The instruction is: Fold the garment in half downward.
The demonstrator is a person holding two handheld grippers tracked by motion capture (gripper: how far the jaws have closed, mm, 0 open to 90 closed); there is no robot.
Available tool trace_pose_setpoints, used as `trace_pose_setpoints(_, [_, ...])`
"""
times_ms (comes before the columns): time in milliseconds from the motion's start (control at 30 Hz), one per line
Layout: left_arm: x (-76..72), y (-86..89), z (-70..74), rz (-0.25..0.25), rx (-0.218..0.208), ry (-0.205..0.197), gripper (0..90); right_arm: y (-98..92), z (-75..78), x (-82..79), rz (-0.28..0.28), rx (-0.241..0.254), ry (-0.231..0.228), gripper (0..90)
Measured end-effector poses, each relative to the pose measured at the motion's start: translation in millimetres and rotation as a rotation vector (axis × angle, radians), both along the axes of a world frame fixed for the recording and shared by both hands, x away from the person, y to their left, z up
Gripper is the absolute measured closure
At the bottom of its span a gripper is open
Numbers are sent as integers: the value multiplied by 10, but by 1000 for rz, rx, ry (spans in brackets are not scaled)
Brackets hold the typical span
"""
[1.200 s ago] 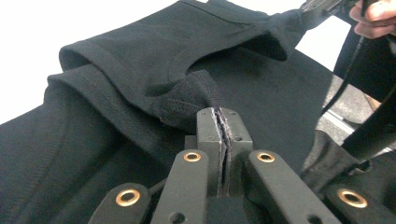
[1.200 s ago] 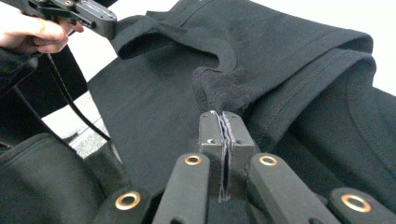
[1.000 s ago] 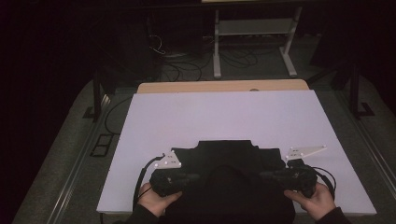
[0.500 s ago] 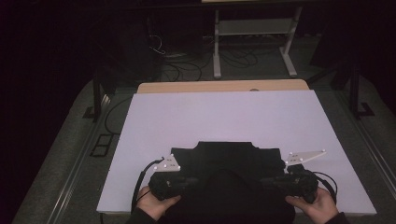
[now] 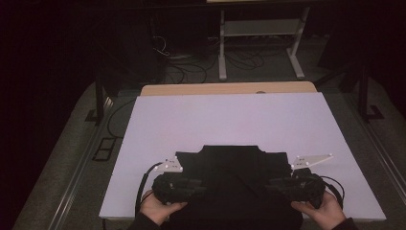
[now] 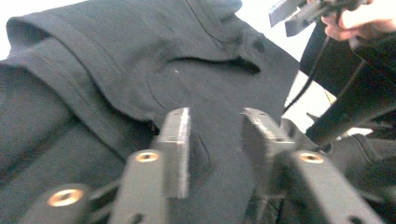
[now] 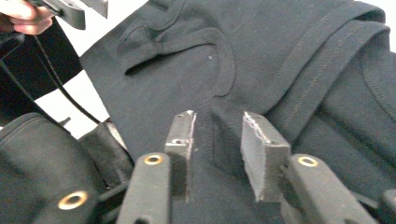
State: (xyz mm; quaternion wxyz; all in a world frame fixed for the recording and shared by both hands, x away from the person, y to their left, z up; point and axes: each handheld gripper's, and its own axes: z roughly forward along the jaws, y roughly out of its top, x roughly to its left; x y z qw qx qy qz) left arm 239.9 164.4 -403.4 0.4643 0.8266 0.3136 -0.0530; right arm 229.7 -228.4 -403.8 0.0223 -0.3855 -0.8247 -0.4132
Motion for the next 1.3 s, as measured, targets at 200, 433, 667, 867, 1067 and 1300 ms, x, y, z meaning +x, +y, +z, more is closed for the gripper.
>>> trace_pose_setpoints(200, [72,80,9,-6,-34,-17,456,-6,24,3,-6,11,-52,434])
trace_pose_setpoints(433, [165,131,25,9,-59,-50,338,8,56,67,-4,1,-63,301])
trace_pose_setpoints(667, [268,111,0,-16,-76,-11,191,58,37,191,-4,-44,-57,97])
trace_pose_setpoints(867, [340,28,2,-34,-41,-74,37,61,41,281,-7,-47,-67,0])
trace_pose_setpoints(1067, [434,35,-15,-15,-12,-91,0,19,52,395,-3,-29,-73,0])
trace_pose_setpoints(1300, [551,112,-29,14,-22,-86,0,5,27,483,1,-48,-77,0])
